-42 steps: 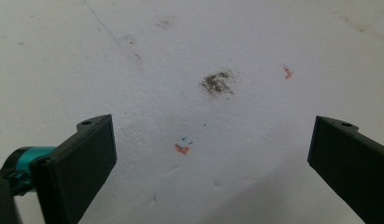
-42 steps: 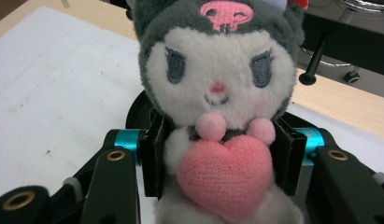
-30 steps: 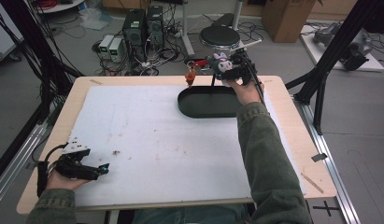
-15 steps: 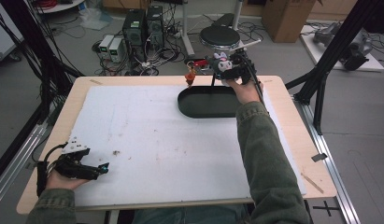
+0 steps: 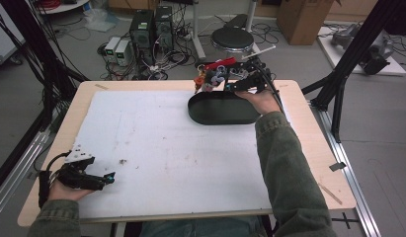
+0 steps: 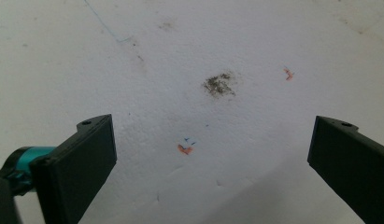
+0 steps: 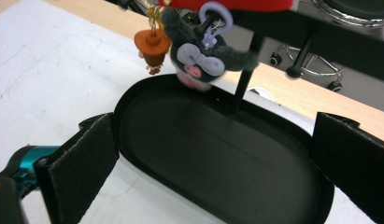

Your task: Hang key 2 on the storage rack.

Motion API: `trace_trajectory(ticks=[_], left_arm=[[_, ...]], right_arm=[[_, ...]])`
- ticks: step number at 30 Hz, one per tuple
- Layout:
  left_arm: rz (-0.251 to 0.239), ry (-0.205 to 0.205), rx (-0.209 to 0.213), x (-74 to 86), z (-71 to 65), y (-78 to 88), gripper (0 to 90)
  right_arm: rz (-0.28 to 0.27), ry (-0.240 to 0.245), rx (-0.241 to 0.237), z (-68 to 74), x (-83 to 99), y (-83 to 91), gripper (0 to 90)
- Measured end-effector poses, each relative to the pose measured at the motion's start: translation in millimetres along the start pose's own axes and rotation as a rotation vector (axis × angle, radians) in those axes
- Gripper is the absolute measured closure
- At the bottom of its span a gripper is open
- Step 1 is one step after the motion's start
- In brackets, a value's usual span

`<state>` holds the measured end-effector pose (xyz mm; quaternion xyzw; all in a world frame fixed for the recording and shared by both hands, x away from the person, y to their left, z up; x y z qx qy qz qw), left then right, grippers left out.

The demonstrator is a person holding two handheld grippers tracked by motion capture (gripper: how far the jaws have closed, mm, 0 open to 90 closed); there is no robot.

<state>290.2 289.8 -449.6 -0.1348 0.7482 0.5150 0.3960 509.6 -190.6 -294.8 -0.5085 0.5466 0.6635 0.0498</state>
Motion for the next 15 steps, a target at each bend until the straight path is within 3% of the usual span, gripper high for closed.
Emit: trace_trajectory(ticks=[4, 8, 13, 15], left_arm=[[-0.005, 0.007, 0.002, -0.1, -0.8, -0.2, 1.7], [0.000, 0.001, 0.003, -0.3, -0.5, -0.5, 1.7], [-0.002, 0.003, 0.001, -0.3, -1.3, -0.8, 1.7], [-0.003, 0.003, 0.001, -0.6, -1.2, -0.5, 1.8]], right_arm=[[0.002, 0.004, -0.009, 0.6, 6.4, 2.5, 0.5], [-0.037, -0.014, -0.025, 1.4, 11.7, 9.3, 0.6], [0.025, -0.013, -0.018, 5.2, 27.8, 10.2, 0.6], [-0.012, -0.018, -0.058, 9.3, 34.0, 14.2, 0.7]])
Point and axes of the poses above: each handheld gripper's, and its own axes: y roughly backward along the jaws, x roughly out of its underside, z roughly to its left, the point moved 3 cm from there along -y, roughly forward along the jaws, and after that the axes turned 9 degrees about y, right-handed, at the moved point
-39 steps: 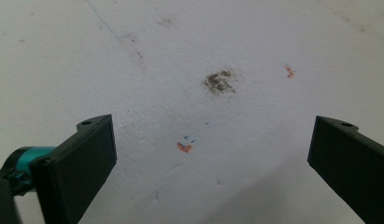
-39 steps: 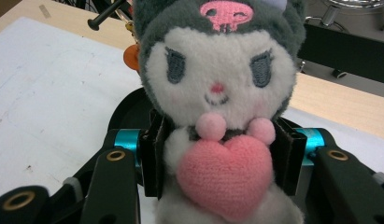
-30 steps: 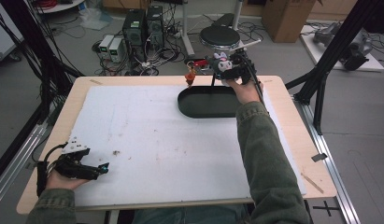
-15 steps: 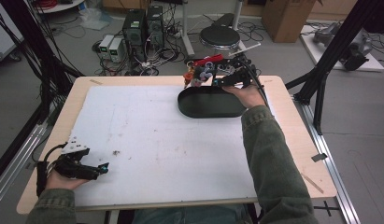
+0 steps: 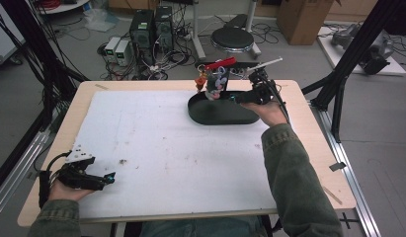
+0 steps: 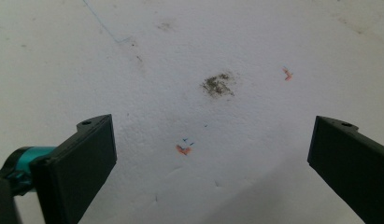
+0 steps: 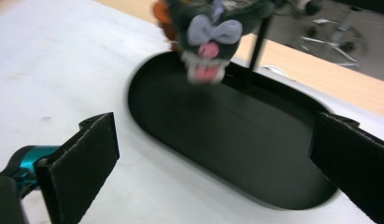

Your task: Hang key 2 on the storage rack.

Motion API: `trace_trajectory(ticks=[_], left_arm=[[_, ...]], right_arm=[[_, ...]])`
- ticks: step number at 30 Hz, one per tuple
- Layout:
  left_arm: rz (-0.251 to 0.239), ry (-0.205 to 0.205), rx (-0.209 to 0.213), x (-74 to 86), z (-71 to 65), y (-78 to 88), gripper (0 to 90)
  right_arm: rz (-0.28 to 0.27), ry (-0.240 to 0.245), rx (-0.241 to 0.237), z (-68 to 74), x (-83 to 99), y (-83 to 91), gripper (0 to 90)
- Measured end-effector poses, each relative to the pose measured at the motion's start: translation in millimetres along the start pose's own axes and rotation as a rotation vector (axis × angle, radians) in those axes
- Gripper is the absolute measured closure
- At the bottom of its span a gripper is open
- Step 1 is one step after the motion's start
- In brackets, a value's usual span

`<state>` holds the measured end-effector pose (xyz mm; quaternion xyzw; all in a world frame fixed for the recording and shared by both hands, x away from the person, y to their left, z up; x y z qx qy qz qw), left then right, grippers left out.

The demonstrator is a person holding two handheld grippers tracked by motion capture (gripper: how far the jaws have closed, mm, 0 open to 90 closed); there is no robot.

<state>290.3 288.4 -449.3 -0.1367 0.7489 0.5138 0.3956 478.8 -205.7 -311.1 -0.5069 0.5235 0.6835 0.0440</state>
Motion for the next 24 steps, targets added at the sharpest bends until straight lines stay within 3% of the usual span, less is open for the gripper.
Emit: trace_trajectory(ticks=[11, 24], left_arm=[[0.011, 0.001, 0.003, 0.0, -0.7, -1.0, 1.7], [0.008, 0.014, 0.001, 0.3, -0.2, -1.3, 1.7]], right_arm=[[-0.041, 0.004, -0.033, 12.9, 28.4, 11.4, 0.6], [-0.101, 0.011, -0.038, 25.9, 61.0, 18.1, 0.6]])
Point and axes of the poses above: each handheld gripper's, and its own axes: y roughly backward along the jaws, x roughly out of its underside, z roughly to its left, the point moved 3 cm from there along -y, roughly forward along the jaws, and after that the axes turned 9 degrees about y, right-handed, at the moved point
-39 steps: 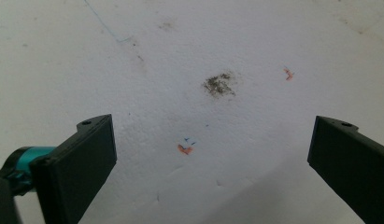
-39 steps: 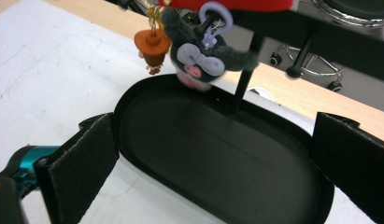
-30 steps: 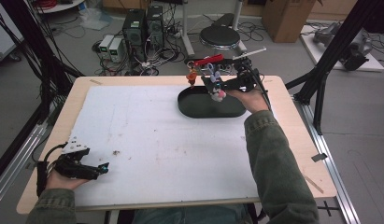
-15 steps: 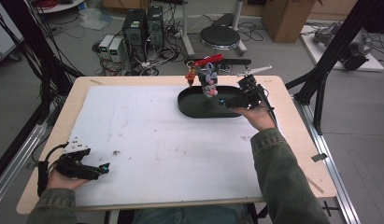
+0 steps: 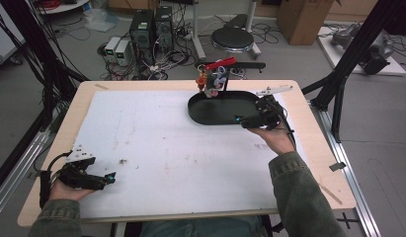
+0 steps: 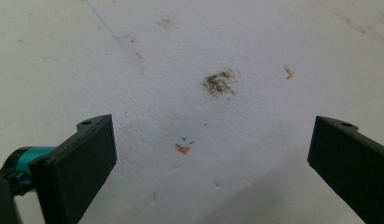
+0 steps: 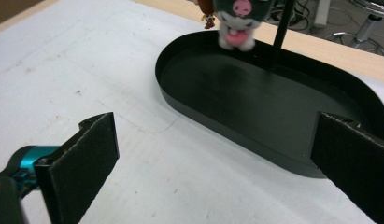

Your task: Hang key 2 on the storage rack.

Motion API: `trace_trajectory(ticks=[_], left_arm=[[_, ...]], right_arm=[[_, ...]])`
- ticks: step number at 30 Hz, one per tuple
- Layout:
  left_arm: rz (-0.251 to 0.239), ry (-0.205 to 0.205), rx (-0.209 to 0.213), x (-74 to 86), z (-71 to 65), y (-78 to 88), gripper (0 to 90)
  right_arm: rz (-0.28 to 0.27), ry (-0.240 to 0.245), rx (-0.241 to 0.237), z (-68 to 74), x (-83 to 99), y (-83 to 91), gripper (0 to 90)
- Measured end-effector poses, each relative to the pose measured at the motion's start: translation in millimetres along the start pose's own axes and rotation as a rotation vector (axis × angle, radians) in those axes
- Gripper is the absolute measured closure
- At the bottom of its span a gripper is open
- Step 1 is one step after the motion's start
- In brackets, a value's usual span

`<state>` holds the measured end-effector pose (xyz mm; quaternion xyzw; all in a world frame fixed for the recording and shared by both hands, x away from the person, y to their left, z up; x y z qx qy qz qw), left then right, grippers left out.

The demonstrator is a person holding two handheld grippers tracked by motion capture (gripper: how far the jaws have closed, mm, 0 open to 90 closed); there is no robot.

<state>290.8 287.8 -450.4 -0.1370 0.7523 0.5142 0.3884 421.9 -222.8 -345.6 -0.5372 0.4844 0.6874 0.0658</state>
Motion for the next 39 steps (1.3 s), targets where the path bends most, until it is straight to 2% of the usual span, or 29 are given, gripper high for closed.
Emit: trace_trajectory(ticks=[4, 14, 20, 25, 28, 32, 34, 39], left_arm=[[-0.007, 0.006, -0.003, 0.1, 0.8, 1.0, 1.7], [-0.011, 0.006, -0.005, 1.3, 1.8, 3.2, 1.7], [-0.015, 0.008, -0.005, 1.9, 0.8, 3.7, 1.8], [-0.017, 0.010, -0.004, 2.1, 0.6, 3.8, 1.7], [-0.013, 0.006, -0.003, 2.6, 0.6, 3.4, 1.8], [-0.013, 0.005, -0.002, 2.9, 0.4, 3.9, 1.8], [-0.013, 0.004, -0.004, 3.3, 0.5, 4.2, 1.8], [-0.004, -0.003, -0.006, 6.5, -0.5, 2.5, 1.7]], right_arm=[[0.011, -0.006, -0.002, 4.3, 13.0, 0.1, 0.6], [0.041, 0.041, 0.000, 16.7, 34.4, 2.6, 0.6], [0.045, 0.012, 0.011, 18.6, 48.6, 7.5, 0.6], [0.016, 0.017, 0.029, 21.5, 59.4, 15.2, 0.6], [-0.009, 0.018, 0.069, 22.9, 69.3, 17.2, 0.6], [-0.018, -0.016, 0.059, 22.5, 84.8, 15.3, 0.6], [-0.022, -0.019, 0.057, 21.8, 91.8, 15.3, 0.6], [-0.046, 0.027, 0.074, 27.0, 107.8, 20.2, 0.6]])
Point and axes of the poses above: each handheld gripper's, and its own axes: y roughly backward along the jaws, x roughly out of its underside, z roughly to its left, the point moved 3 cm from there along -y, roughly forward along the jaws, and after that the axes turned 9 degrees about y, right-handed, at the moved point
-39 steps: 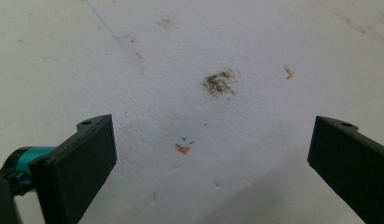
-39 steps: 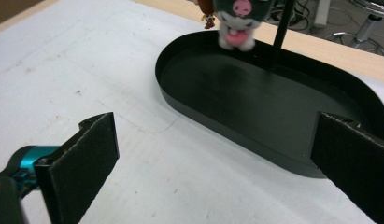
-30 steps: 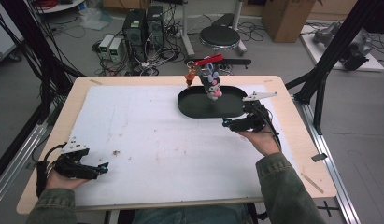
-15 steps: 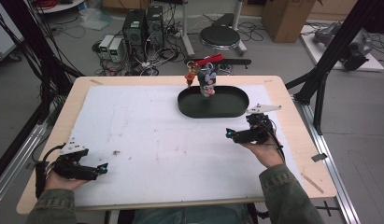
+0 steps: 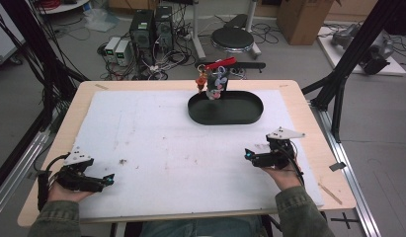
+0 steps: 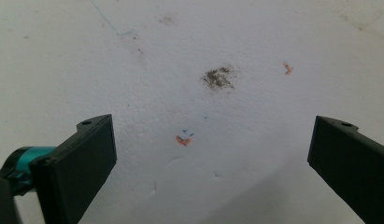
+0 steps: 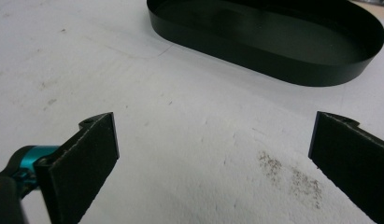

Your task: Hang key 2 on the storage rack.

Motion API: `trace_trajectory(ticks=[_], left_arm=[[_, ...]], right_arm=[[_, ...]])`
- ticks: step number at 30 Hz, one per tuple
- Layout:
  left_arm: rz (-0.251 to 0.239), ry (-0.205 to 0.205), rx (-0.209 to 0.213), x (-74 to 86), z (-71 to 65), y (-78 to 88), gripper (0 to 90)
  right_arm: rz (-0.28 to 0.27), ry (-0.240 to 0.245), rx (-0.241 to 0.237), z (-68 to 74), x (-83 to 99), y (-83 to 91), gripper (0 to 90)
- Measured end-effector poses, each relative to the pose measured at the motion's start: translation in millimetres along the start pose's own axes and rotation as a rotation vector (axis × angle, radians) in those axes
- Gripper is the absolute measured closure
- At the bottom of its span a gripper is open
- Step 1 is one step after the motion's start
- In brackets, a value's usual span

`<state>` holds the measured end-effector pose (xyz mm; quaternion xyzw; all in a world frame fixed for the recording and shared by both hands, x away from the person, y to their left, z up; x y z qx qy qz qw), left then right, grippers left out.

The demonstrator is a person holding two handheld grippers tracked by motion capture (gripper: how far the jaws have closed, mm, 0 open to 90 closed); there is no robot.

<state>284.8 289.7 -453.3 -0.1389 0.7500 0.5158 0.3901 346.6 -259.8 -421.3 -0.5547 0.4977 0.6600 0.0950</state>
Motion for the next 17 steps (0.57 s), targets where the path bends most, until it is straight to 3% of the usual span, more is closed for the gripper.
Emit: trace_trajectory(ticks=[6, 10, 12, 17], left_arm=[[0.006, -0.001, 0.002, 1.7, -2.4, 0.9, 1.7], [0.003, -0.005, 0.002, 1.6, -3.8, -0.4, 1.7], [0.022, -0.026, 0.012, 2.4, -5.9, -3.9, 1.8], [0.026, -0.025, 0.014, 3.1, -6.1, -4.9, 1.7]], right_arm=[[-0.037, -0.014, -0.007, 2.0, 10.0, 12.6, 0.6], [-0.019, -0.013, -0.006, 0.0, 20.9, 10.8, 0.6], [-0.018, -0.017, 0.003, -1.8, 21.5, 10.1, 0.6], [-0.050, -0.022, 0.023, -4.5, 19.7, 13.1, 0.6]])
Point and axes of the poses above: each handheld gripper's, and its own axes: y roughly backward along the jaws, x roughly out of its underside, z roughly to its left, the point moved 3 cm from there along -y, roughly forward along the jaws, and after that the axes turned 9 degrees about y, right-handed, at the moved point
